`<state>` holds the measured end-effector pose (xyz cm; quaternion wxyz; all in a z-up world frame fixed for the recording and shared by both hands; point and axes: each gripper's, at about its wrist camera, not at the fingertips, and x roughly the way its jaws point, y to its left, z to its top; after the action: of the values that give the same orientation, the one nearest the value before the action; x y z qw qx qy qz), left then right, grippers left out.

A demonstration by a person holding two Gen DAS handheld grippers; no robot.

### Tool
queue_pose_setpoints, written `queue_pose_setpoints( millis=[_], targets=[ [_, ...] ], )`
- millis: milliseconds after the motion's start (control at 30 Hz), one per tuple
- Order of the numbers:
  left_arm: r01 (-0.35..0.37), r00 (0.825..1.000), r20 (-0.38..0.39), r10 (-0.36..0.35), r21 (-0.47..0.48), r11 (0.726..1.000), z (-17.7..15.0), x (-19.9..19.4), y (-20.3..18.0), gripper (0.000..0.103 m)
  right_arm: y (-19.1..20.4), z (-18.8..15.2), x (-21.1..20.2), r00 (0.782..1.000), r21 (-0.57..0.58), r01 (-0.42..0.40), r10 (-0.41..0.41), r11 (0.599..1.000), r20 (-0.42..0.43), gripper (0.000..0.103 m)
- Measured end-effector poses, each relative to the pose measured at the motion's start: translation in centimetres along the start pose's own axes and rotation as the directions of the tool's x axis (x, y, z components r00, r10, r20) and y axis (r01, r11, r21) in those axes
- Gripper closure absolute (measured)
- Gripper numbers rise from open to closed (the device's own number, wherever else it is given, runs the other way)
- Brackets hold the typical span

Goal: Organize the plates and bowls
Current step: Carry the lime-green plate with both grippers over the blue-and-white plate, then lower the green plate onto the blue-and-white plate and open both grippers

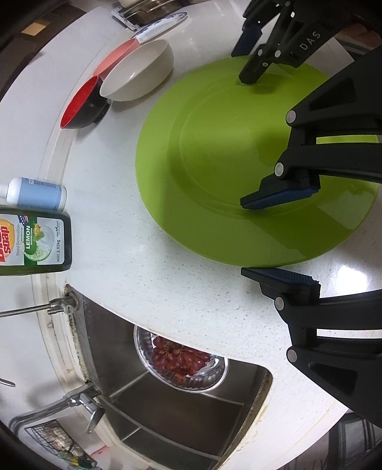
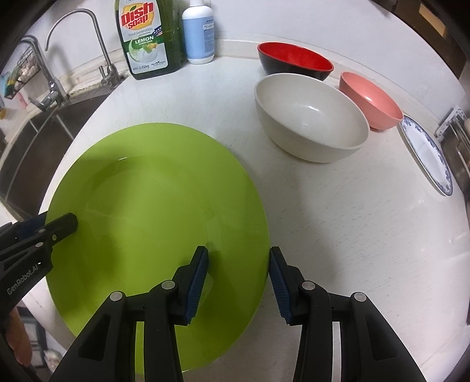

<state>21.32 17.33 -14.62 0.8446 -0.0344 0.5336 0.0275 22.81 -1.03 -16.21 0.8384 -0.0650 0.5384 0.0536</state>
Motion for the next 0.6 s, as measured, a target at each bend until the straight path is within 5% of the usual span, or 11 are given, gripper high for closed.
queue_pose_setpoints(
  millis=[233,433,600],
  targets=[
    [-0.012,1.000,-0.007,0.012,0.019,1.000,0.0,0.5,-0.1,0.062,0.1,0.2,0.3,1.000,-0.012,0.009,-0.009,1.000,0.016,0.059],
    [-0.040,0.997,0.066,0.034,0.080,0.996,0.3,-1.2,-1.1,0.043,-0.4,0.4,-0.4,0.999,0.028,-0.024,0.023,0.999,0.037,0.059],
    [0.020,0.991,0.128,-0.038,0.139,0.990,1.4,-3.4,-2.9,0.033,-1.5,0.1,-2.2,0.996,0.069,-0.025,0.019,0.997,0.089,0.058]
  ],
)
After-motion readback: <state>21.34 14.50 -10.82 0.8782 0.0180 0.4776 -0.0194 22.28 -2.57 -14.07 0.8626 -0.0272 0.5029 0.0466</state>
